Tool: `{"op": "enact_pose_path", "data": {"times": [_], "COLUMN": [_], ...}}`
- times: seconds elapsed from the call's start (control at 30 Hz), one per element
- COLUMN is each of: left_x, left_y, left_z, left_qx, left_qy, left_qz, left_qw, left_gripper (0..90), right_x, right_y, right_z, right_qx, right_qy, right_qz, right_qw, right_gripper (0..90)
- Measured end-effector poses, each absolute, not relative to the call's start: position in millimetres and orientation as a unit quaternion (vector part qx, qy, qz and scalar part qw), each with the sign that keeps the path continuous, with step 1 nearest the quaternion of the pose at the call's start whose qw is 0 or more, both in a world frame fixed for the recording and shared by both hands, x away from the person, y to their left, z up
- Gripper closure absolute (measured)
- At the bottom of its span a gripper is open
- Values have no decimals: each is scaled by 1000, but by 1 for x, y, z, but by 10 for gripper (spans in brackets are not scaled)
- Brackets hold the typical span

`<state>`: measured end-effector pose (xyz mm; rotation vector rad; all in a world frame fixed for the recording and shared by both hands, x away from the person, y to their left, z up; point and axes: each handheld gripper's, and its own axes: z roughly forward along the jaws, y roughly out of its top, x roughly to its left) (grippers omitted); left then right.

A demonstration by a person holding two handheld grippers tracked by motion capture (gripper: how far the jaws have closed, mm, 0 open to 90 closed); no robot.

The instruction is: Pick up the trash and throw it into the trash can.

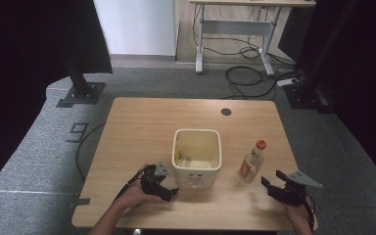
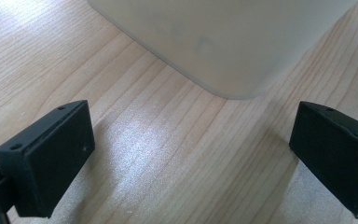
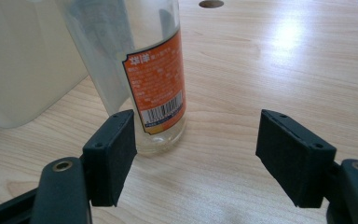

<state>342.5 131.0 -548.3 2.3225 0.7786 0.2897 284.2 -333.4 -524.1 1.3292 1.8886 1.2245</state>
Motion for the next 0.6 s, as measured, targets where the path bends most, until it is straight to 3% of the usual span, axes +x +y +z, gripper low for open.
{"op": "enact_pose_path", "data": {"times": [0.17,0.3,0.6], "left_x": [342,343,343], "left_y": [131,131,131], "left_z": [-548,-548,-548], "left_qx": [888,889,889], "left_qy": [298,298,296], "left_qz": [111,111,110], "left_qw": [331,331,332], "left_gripper": [0,0,0], "right_x": [284,282,278], "right_y": [-332,-330,-323], "right_z": [-520,-511,-493], "right_qx": [489,497,481], "right_qy": [693,670,668], "right_qz": [459,497,506], "right_qw": [264,238,257], "right_gripper": [292,289,288]}}
